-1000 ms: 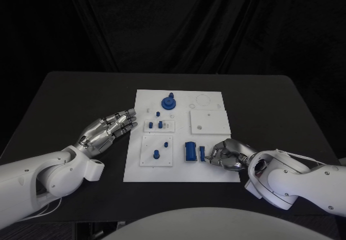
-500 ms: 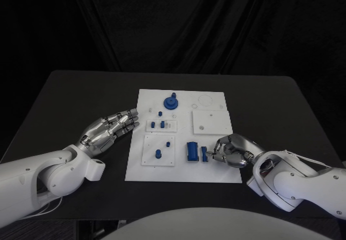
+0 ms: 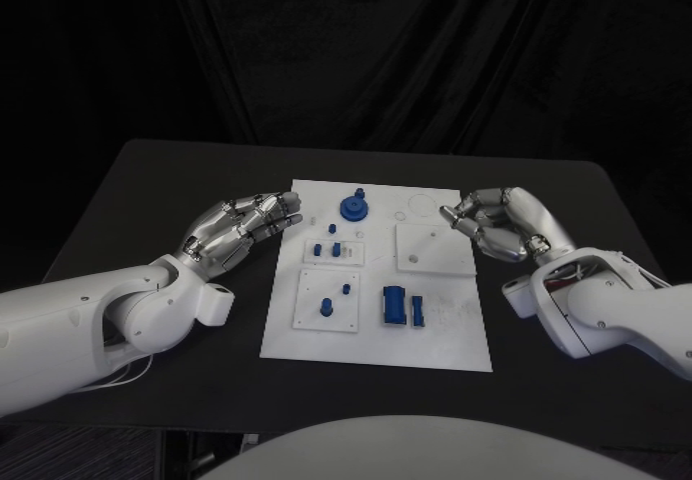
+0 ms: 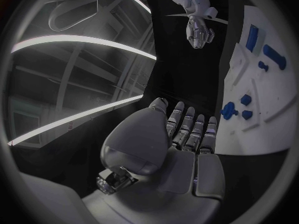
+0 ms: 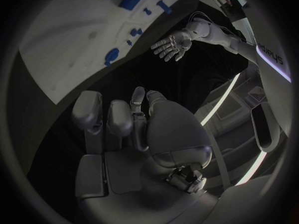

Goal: Assemble the parts on the task board

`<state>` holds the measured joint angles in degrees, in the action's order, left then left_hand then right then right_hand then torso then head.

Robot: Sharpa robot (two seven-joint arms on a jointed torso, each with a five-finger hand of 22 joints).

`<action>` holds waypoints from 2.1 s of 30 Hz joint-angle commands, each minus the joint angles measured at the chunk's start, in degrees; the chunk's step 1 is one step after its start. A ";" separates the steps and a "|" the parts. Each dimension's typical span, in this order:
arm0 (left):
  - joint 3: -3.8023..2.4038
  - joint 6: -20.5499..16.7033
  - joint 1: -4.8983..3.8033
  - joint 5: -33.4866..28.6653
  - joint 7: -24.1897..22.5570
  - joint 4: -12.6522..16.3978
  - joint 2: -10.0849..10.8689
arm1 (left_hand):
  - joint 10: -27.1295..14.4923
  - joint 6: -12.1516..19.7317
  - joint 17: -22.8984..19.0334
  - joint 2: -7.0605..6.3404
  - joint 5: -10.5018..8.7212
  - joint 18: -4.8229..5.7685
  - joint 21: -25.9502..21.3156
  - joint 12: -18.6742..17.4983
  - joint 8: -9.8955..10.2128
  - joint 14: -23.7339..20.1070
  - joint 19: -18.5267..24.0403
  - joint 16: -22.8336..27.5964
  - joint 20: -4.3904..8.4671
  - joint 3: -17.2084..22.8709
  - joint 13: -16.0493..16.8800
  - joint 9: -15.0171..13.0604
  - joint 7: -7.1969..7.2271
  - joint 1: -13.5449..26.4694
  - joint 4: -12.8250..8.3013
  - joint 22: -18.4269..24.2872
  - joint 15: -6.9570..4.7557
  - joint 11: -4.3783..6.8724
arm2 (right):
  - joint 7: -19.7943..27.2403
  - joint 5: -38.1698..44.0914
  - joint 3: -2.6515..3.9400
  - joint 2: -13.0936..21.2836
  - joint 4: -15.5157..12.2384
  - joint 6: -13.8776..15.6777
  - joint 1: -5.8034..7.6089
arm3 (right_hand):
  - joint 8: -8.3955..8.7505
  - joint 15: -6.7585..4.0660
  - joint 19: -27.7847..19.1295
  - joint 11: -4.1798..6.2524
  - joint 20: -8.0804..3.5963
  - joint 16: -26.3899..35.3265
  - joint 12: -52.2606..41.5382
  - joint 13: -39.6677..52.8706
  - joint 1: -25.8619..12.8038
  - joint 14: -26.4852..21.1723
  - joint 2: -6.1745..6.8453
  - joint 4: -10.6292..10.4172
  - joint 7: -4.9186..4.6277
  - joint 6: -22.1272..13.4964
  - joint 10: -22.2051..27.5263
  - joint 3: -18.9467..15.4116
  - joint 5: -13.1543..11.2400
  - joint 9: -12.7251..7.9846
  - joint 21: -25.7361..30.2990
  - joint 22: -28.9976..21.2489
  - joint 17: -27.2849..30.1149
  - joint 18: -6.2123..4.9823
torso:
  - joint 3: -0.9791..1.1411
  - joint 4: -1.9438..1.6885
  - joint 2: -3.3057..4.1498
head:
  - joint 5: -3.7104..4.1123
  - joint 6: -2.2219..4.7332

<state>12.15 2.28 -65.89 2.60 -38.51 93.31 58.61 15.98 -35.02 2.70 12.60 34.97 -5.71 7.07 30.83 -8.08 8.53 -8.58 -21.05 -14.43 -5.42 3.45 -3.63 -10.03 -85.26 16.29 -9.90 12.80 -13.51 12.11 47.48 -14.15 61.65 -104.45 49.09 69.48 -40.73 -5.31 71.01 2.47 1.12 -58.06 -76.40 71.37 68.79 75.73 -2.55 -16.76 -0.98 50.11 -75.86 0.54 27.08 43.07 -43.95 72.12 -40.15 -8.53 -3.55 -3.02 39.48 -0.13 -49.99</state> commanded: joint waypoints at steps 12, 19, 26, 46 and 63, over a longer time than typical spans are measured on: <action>-0.08 -1.05 -3.63 -3.04 -12.15 -8.01 -7.61 | 1.49 0.40 -0.31 0.32 -4.69 -0.11 0.52 -5.42 1.46 -0.09 -0.32 3.31 2.81 -2.71 -0.27 0.45 -1.58 5.80 0.61 0.43 -2.94 3.02 | 27.45 -37.49 -0.04 -8.72 14.66 -18.32 1.32 | 21.08 16.69 -31.48 -15.60 12.30 41.18 53.44 -47.61 -8.24 -35.47 -2.28 0.16 -7.33 -15.54 41.59 -4.83 -4.61 -20.69 40.33 -28.49 27.94 2.73 | 0.56 1.11 -5.10 | -2.96 2.78; -0.07 1.80 -3.68 -3.19 -11.32 -13.80 -12.64 | -10.75 19.76 -1.36 2.12 -17.29 -0.68 -3.72 -18.36 6.35 -6.46 5.39 13.16 2.13 -8.07 -1.43 1.86 6.48 10.45 0.49 5.13 -2.90 9.84 | 30.08 -39.80 -0.04 -9.63 16.81 -22.52 0.26 | 29.28 13.06 -63.73 -10.88 13.96 48.30 57.59 -60.15 -7.79 -53.90 -5.19 -0.03 2.00 -25.05 54.05 -12.03 -6.77 -33.66 42.35 -59.94 36.77 -0.83 | 0.96 2.16 -8.44 | -5.03 1.88; -0.03 0.31 -3.47 -2.72 -0.27 -16.32 -14.55 | -15.98 30.29 -2.70 -1.69 -26.34 0.10 -7.07 -26.44 8.08 -8.53 8.58 21.05 4.51 -6.25 -3.45 3.63 15.97 34.32 -4.58 9.90 -6.64 13.51 | 26.01 -37.83 -0.01 -10.01 17.64 -20.55 -0.60 | 36.51 9.33 -71.01 -2.47 8.42 53.47 65.86 -67.26 -27.73 -69.33 -3.80 6.21 0.98 -38.64 69.17 -9.58 -14.46 -43.07 43.95 -68.01 40.15 2.04 | 1.04 2.21 -8.22 | -5.16 1.85; -6.84 -25.93 1.70 -2.65 4.78 -9.04 -14.20 | -15.98 35.02 -2.70 -7.81 -34.97 5.71 -7.07 -30.83 8.08 -8.53 8.58 21.05 9.79 0.26 -3.45 3.63 10.03 63.14 -11.17 9.90 -12.80 13.51 | 17.71 -47.45 14.10 -16.94 14.51 -5.03 -9.29 | 40.73 5.31 -71.01 -2.47 -1.12 58.06 76.40 -71.37 -68.79 -75.73 2.55 16.76 0.98 -50.11 75.86 -0.54 -27.08 -43.07 43.95 -72.12 40.15 8.53 | 3.16 2.89 -8.29 | -0.68 13.49; -12.12 -46.27 5.70 -2.60 8.69 -3.39 -13.92 | -15.98 35.02 -2.70 -12.60 -34.97 5.71 -7.07 -30.83 8.08 -8.53 8.58 21.05 14.43 5.42 -3.45 3.63 10.03 74.14 -16.29 9.90 -12.80 13.51 | 17.69 -47.48 14.15 -16.96 14.50 -4.98 -9.32 | 40.73 5.31 -71.01 -2.47 -1.12 58.06 76.40 -71.37 -68.79 -75.73 2.55 16.76 0.98 -50.11 75.86 -0.54 -27.08 -43.07 43.95 -72.12 40.15 8.53 | 3.55 3.02 -8.30 | 0.13 15.61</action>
<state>0.14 -38.91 -60.26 -0.12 -30.65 89.70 44.70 0.26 -0.01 0.07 0.77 0.40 -0.75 0.22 0.33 -0.28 -0.08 0.03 -0.21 -1.08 -0.99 0.06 -0.06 0.40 -15.00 0.93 -0.09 0.50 -0.07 30.65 0.16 -0.07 44.67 -89.82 42.91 60.27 -0.20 0.01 0.02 -0.01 0.30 -0.21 -0.21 0.06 0.37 0.30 0.07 -0.23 -0.02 0.21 -0.19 -0.06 0.20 0.08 -0.21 0.07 -0.06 -0.43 -0.02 -0.01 31.18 0.01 -34.38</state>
